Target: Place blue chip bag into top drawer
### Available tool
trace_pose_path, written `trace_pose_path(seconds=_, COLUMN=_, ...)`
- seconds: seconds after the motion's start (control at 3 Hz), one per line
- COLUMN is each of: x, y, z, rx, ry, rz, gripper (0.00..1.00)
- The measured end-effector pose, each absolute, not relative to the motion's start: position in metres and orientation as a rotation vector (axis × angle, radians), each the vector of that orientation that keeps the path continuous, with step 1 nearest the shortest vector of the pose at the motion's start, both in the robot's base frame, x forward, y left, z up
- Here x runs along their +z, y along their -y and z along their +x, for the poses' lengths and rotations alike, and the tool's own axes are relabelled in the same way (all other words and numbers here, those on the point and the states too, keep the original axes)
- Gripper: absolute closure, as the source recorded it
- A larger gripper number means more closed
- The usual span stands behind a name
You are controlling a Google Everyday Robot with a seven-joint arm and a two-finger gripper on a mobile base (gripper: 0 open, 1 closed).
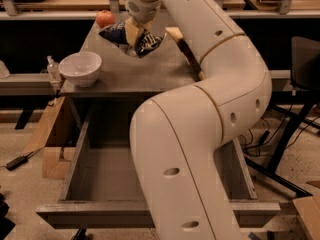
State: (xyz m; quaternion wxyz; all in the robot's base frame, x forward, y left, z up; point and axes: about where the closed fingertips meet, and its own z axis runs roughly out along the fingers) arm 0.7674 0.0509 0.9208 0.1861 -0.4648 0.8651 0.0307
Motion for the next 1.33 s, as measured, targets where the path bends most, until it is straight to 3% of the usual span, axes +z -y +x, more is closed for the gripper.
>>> trace_pose_path(seconds=0.67, x=0.967, y=-0.040, z=0.709, rx=-0.019, ry=-2.597, rz=-1.106, gripper=1.00)
trace_pose_path(seconds=1.33, x=0.991, y=0.030, z=0.633, rx=0.115, ry=-2.674, rz=-0.682, gripper=1.00)
